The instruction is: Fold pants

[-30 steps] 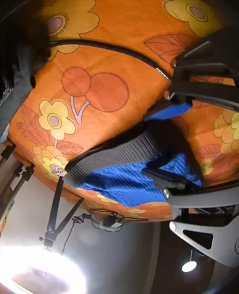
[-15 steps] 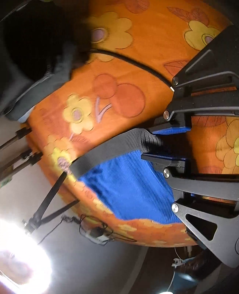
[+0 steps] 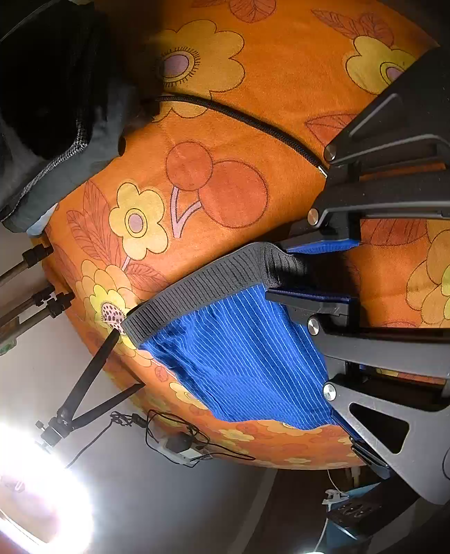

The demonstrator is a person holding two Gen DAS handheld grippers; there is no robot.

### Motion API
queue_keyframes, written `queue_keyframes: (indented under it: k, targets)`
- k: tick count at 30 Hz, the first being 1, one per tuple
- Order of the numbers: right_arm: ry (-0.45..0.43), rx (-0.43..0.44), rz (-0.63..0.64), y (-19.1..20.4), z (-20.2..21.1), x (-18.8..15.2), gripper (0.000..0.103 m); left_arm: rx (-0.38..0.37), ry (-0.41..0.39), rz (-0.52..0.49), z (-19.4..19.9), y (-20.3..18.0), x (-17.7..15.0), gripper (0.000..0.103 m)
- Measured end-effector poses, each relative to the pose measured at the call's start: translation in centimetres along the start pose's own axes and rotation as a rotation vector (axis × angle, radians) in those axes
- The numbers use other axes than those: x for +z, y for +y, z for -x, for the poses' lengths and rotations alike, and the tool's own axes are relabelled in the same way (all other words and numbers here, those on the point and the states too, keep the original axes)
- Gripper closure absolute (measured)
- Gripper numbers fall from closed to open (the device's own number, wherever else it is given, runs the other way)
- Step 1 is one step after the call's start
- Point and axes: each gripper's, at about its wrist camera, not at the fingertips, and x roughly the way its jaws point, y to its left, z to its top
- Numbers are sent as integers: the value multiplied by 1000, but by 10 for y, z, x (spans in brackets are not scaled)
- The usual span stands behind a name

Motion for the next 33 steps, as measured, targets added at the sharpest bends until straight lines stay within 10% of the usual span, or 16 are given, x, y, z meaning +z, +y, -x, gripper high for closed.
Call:
queue_keyframes:
  k: [14, 25, 33]
  targets:
    - [19, 30, -25, -6, -1, -2, 83, -9, 11, -105, -10, -20, -4, 19]
    - [14, 58, -18, -4, 4, 3, 83, 106, -96, -310, 14, -50, -6, 28]
    - [54, 146, -31, -4, 16, 9, 79, 33, -146, -410, 16, -90, -1, 29]
